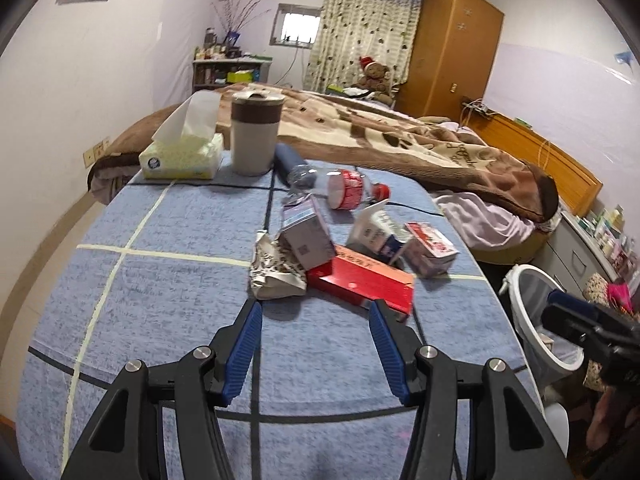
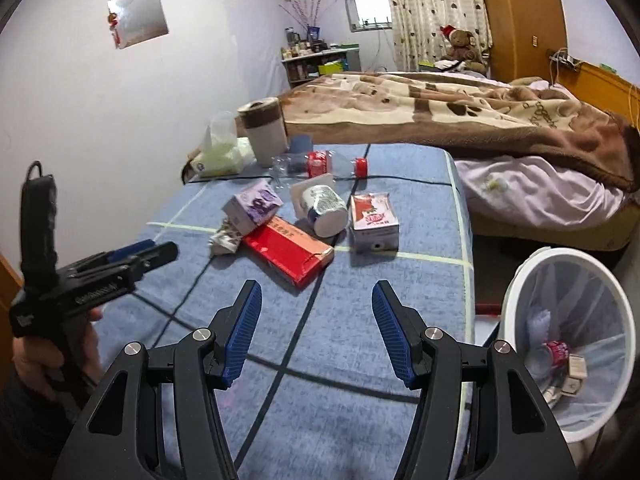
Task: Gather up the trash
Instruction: 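Move both tools back toward the items on the table, then grasp the purple juice carton with the left gripper while the right grasps the white yogurt cup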
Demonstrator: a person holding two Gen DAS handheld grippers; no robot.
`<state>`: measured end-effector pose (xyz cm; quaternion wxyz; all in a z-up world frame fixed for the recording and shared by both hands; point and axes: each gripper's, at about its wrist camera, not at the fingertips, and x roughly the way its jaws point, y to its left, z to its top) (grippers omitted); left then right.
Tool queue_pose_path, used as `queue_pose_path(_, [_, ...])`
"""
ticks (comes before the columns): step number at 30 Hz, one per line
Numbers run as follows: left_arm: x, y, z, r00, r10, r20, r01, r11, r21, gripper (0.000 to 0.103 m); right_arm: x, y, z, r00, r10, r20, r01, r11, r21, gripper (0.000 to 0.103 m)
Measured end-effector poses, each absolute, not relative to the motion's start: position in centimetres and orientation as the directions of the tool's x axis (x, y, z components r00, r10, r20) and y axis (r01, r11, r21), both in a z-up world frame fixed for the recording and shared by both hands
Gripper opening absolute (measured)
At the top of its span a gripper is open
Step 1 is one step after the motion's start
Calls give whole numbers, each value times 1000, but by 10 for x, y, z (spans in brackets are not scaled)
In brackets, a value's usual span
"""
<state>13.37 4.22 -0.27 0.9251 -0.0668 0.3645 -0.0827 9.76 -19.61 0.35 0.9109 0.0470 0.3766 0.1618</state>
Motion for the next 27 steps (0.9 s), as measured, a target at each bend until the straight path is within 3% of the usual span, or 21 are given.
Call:
queue_pose_path(1, [138,44,-5,717,-198,-668,95,978,-187,56,101,-197,0,662,330,-673,-252,944,214,70])
queue_pose_path(17, [219,43,-29,669,-219,-710,59,968,-243,66,169,-204,-23,645,275,-712,-204,961,186,70])
queue_pose_path(27, [267,30,-39,660,-206,-722,55,972,-227,66,202,-201,-42,626,267,-733,-210,963,171,70])
